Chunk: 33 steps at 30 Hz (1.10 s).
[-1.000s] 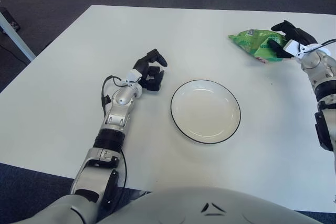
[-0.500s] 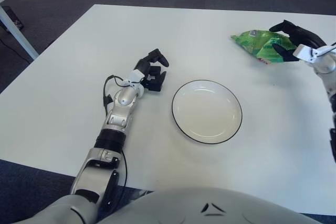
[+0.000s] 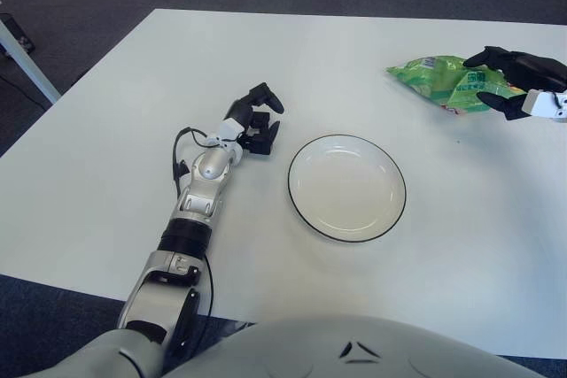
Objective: Put the snack into the plate.
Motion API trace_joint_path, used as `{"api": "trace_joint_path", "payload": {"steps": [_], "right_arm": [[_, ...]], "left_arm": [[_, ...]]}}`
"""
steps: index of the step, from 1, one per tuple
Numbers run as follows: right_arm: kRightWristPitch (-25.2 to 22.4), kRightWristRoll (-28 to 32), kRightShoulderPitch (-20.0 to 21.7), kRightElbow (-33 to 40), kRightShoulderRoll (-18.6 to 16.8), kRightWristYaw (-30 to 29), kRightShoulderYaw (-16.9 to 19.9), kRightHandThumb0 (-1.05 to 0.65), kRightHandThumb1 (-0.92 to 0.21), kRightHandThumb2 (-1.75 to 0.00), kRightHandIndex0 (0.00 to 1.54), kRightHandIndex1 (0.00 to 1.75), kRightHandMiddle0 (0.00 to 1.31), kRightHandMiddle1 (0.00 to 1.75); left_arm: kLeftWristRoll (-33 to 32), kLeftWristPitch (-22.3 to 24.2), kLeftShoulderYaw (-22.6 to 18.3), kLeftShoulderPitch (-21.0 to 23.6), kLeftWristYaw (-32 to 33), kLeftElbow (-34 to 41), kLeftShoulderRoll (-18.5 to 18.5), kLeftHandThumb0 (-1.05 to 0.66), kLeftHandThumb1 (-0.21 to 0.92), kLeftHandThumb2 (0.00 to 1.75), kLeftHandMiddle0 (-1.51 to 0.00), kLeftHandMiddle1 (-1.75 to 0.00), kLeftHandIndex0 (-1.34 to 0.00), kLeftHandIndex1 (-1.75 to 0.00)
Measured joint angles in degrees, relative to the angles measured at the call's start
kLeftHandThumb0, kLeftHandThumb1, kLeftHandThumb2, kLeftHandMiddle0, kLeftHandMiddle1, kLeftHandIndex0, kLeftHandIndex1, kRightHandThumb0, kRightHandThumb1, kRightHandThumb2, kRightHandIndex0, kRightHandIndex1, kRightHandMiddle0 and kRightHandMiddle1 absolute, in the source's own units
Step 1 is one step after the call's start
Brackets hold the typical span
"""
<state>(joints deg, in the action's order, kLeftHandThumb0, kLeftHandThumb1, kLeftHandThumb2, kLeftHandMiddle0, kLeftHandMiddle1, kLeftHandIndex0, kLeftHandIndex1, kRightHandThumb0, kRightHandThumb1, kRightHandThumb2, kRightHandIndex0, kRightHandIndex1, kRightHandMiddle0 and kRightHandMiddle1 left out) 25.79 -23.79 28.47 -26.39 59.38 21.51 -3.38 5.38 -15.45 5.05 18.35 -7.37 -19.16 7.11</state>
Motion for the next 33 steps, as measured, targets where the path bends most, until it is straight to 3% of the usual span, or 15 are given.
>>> {"api": "trace_joint_path", "payload": {"steps": [7, 17, 29, 33], "right_arm": [[-4.06, 5.09, -5.41, 11.29, 3.89, 8.16, 5.13, -0.85, -0.92, -1.0, 0.09, 0.82, 0.0, 0.85], [-10.56, 6.52, -5.89, 17.8, 4.76, 10.96, 8.44, -0.89, -0.92, -0.89, 0.1, 0.81, 0.0, 0.87], [-12.05, 4.02, -1.01, 14.46, 1.2, 6.74, 7.04, -0.88, -0.92, -0.78, 0.12, 0.88, 0.0, 0.98], [-12.02, 2.36, 3.22, 11.01, -1.05, 5.54, 4.53, -0.86, -0.92, -0.76, 0.14, 0.92, 0.0, 1.02]], "left_arm": [[-0.18, 0.34, 0.06, -0.1, 0.01, 0.43, 0.05, -0.46, 0.37, 1.25, -1.25, -1.75, -0.57, -1.75], [-0.34, 0.36, 0.09, -0.08, 0.0, -0.11, 0.14, -0.46, 0.38, 1.24, -1.25, -1.75, -0.57, -1.75], [-0.38, -0.27, 0.16, 0.34, -0.12, -0.85, 0.68, -0.46, 0.38, 1.24, -1.25, -1.75, -0.56, -1.75], [-0.44, -0.59, 0.22, 0.36, -0.17, -1.12, 0.7, -0.46, 0.38, 1.24, -1.25, -1.75, -0.56, -1.75]]}}
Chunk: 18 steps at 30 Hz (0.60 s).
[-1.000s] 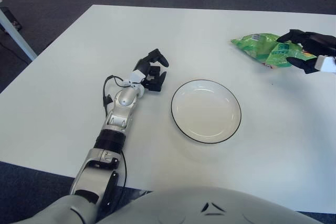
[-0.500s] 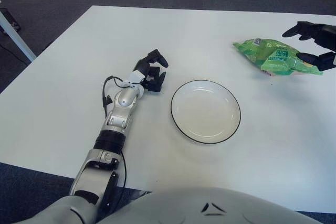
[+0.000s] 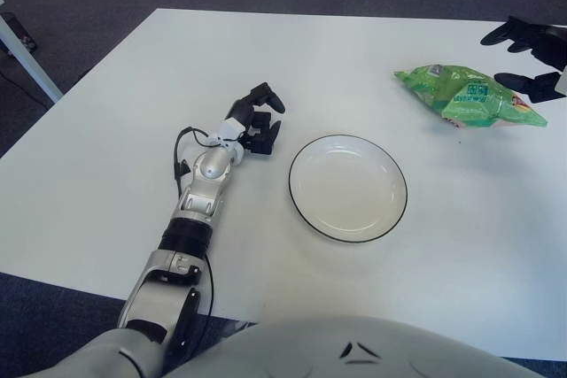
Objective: Put the snack into the plate.
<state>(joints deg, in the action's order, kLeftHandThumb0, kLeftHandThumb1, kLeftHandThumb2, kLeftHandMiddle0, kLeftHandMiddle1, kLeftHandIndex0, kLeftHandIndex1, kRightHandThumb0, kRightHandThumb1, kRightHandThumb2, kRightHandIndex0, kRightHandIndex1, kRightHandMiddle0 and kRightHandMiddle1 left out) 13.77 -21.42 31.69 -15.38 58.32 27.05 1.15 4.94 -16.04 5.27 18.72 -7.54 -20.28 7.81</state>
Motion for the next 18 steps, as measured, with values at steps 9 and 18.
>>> {"api": "trace_joint_path", "payload": {"steps": [9, 18], "right_arm": [[3.76, -2.97, 6.33, -8.5, -2.89, -2.95, -4.32, -0.83, -0.92, -0.77, 0.2, 1.1, 0.0, 1.11], [8.08, -4.8, 8.42, -14.04, -3.67, -4.32, -6.73, -0.84, -0.92, -0.8, 0.22, 1.18, 0.0, 1.15]], "left_arm": [[-0.04, -0.02, 0.27, 0.13, 0.0, 0.02, -0.12, -0.46, 0.38, 1.24, -1.25, -1.75, -0.56, -1.75], [-0.05, -0.09, 0.39, 0.15, 0.0, 0.05, -0.1, -0.46, 0.37, 1.25, -1.26, -1.75, -0.57, -1.75]]}}
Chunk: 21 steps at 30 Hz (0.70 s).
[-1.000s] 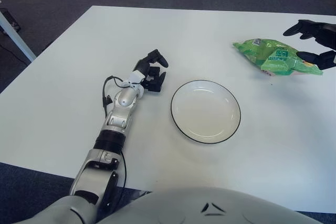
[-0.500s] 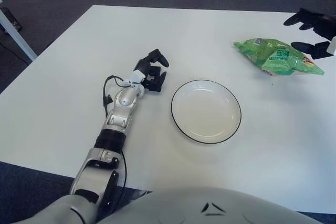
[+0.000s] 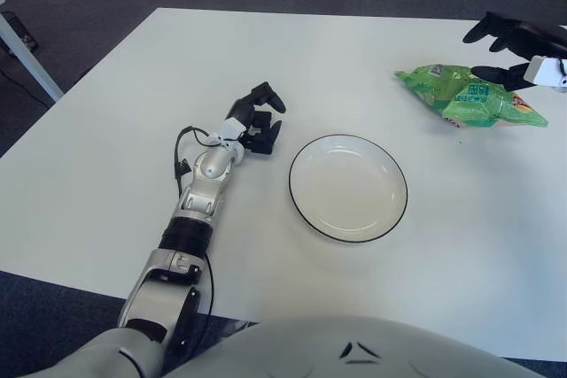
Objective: Put the snack into the plate.
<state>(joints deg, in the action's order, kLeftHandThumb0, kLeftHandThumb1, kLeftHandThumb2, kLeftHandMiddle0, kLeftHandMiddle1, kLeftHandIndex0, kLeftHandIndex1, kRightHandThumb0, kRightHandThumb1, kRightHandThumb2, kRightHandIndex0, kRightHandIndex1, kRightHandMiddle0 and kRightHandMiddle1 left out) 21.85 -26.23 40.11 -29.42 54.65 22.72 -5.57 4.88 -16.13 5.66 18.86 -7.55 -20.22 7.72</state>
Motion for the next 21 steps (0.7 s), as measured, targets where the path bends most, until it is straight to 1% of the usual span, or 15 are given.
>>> {"api": "trace_joint_path", "payload": {"steps": [6, 9, 12, 15, 16, 17, 18, 19, 21], "right_arm": [[1.13, -0.05, 0.94, -1.9, -0.6, 0.36, -1.4, -0.86, -0.92, -0.83, 0.22, 1.24, 0.0, 1.13], [1.13, -0.02, 1.6, -2.33, -0.75, 1.89, -2.26, -0.88, -0.92, -0.88, 0.17, 1.21, 0.0, 1.01], [1.12, 0.0, 2.28, -3.28, -1.32, 3.37, -3.19, -0.9, -0.92, -0.91, 0.13, 1.12, 0.0, 0.93], [1.48, 0.01, 2.81, -4.91, -2.16, 4.41, -4.0, -0.92, -0.92, -0.96, 0.05, 0.85, 0.0, 0.77], [1.69, 0.01, 3.02, -5.58, -2.36, 4.77, -4.29, -0.93, -0.92, -0.96, 0.04, 0.81, 0.0, 0.75], [1.89, 0.01, 3.24, -6.44, -2.58, 5.17, -4.72, -0.93, -0.92, -0.97, 0.03, 0.73, 0.0, 0.71], [2.11, 0.02, 3.4, -7.04, -2.73, 5.58, -4.97, -0.93, -0.92, -0.98, 0.02, 0.7, 0.0, 0.69], [2.41, 0.04, 3.58, -7.83, -2.91, 5.98, -5.27, -0.94, -0.92, -0.99, 0.01, 0.63, 0.0, 0.65], [3.19, 0.16, 3.91, -9.19, -3.13, 7.06, -5.65, -0.94, -0.92, -1.01, 0.0, 0.54, 0.0, 0.6]], "left_arm": [[0.13, -0.46, 0.09, -0.03, 0.0, -0.07, 0.02, -0.46, 0.37, 1.25, -1.26, -1.75, -0.57, -1.75], [0.34, -0.49, 0.16, -0.05, 0.05, -0.01, 0.03, -0.46, 0.37, 1.25, -1.25, -1.75, -0.57, -1.75], [0.63, -0.49, 0.25, -0.08, 0.21, 0.06, 0.04, -0.46, 0.37, 1.25, -1.25, -1.75, -0.57, -1.75], [0.99, -0.52, 0.29, -0.08, 0.37, 0.17, 0.03, -0.46, 0.37, 1.25, -1.25, -1.75, -0.57, -1.75], [1.05, -0.52, 0.3, -0.08, 0.38, 0.24, 0.04, -0.46, 0.37, 1.25, -1.25, -1.75, -0.57, -1.75], [1.08, -0.51, 0.31, -0.09, 0.38, 0.38, 0.04, -0.46, 0.37, 1.25, -1.25, -1.75, -0.57, -1.75], [1.08, -0.52, 0.31, -0.09, 0.38, 0.47, 0.03, -0.46, 0.37, 1.25, -1.25, -1.75, -0.57, -1.75], [1.05, -0.51, 0.3, -0.1, 0.37, 0.59, 0.03, -0.46, 0.37, 1.25, -1.25, -1.75, -0.57, -1.75], [0.88, -0.51, 0.29, -0.14, 0.34, 0.76, 0.02, -0.46, 0.37, 1.25, -1.25, -1.75, -0.57, -1.75]]}}
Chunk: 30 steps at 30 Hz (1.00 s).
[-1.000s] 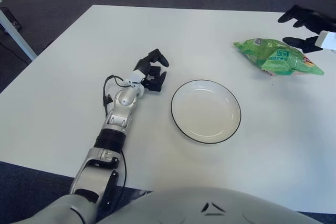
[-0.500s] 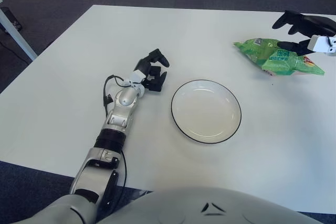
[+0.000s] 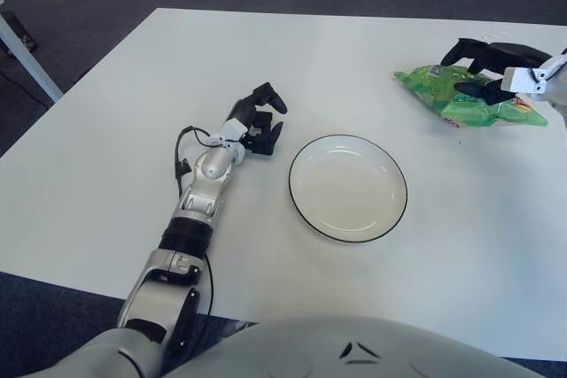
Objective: Put the snack into the plate.
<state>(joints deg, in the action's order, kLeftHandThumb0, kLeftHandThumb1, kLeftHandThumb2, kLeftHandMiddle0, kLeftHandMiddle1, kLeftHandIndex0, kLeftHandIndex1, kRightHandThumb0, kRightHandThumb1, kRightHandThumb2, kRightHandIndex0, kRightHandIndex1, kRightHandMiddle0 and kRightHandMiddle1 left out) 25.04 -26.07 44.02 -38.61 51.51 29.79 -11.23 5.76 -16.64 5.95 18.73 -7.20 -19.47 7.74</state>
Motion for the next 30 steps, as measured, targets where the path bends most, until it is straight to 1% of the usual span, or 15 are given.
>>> {"api": "trace_joint_path", "payload": {"steps": [1, 2, 5, 6, 10, 15, 18, 25, 30], "right_arm": [[0.35, 0.08, 0.11, -0.59, -0.1, 0.45, -0.09, -0.94, -0.92, -1.01, 0.0, 0.52, 0.0, 0.59], [0.62, 0.18, 0.18, -1.05, -0.16, 0.82, -0.14, -0.94, -0.92, -1.03, 0.0, 0.44, 0.0, 0.55], [1.9, 0.66, 0.48, -2.78, -0.26, 2.83, -0.5, -0.94, -0.92, -1.06, 0.0, 0.31, 0.0, 0.48], [2.35, 0.74, 0.54, -3.29, -0.27, 3.47, -0.61, -0.95, -0.92, -1.08, 0.0, 0.23, 0.0, 0.44], [3.53, 0.84, 0.86, -4.52, -0.28, 5.8, -1.26, -0.97, -0.92, -1.11, 0.0, 0.05, 0.0, 0.34], [5.43, 0.69, 0.8, -5.53, -0.39, 6.08, -2.09, -0.99, -0.92, -1.11, 0.0, 0.01, 0.0, 0.31], [6.76, 0.49, 0.54, -6.12, -0.42, 5.41, -2.66, -1.0, -0.92, -1.11, 0.0, 0.0, 0.0, 0.33], [8.72, 0.18, 0.29, -7.97, -0.52, 4.21, -3.84, -1.01, -0.92, -1.12, 0.0, 0.0, 0.0, 0.4], [9.36, 0.05, 0.27, -9.68, -0.64, 3.27, -4.3, -0.99, -0.92, -1.12, 0.0, 0.0, 0.0, 0.47]], "left_arm": [[-0.06, 0.01, 0.0, -0.03, -0.03, 0.09, 0.0, -0.46, 0.37, 1.25, -1.25, -1.75, -0.57, -1.75], [-0.11, 0.03, -0.01, -0.07, -0.09, 0.17, 0.0, -0.46, 0.37, 1.25, -1.25, -1.75, -0.57, -1.75], [-0.77, 0.31, -0.05, -0.22, -0.64, 0.4, 0.01, -0.46, 0.38, 1.24, -1.25, -1.75, -0.56, -1.75], [-0.91, 0.45, -0.07, -0.27, -0.78, 0.5, 0.01, -0.46, 0.38, 1.24, -1.25, -1.75, -0.56, -1.75], [-0.88, 0.73, -0.07, -0.51, -0.84, 0.88, 0.02, -0.46, 0.38, 1.24, -1.25, -1.75, -0.56, -1.75], [-0.32, 1.06, 0.05, -0.84, -0.73, 1.58, 0.12, -0.46, 0.37, 1.26, -1.26, -1.75, -0.57, -1.75], [-0.03, 1.19, 0.09, -0.95, -0.52, 1.9, 0.11, -0.47, 0.36, 1.26, -1.26, -1.75, -0.58, -1.75], [0.65, 1.25, 0.28, -1.13, -0.06, 2.33, 0.2, -0.47, 0.34, 1.28, -1.26, -1.75, -0.59, -1.75], [1.31, 1.25, 0.33, -1.38, 0.08, 2.75, 0.25, -0.48, 0.33, 1.3, -1.26, -1.75, -0.6, -1.75]]}}
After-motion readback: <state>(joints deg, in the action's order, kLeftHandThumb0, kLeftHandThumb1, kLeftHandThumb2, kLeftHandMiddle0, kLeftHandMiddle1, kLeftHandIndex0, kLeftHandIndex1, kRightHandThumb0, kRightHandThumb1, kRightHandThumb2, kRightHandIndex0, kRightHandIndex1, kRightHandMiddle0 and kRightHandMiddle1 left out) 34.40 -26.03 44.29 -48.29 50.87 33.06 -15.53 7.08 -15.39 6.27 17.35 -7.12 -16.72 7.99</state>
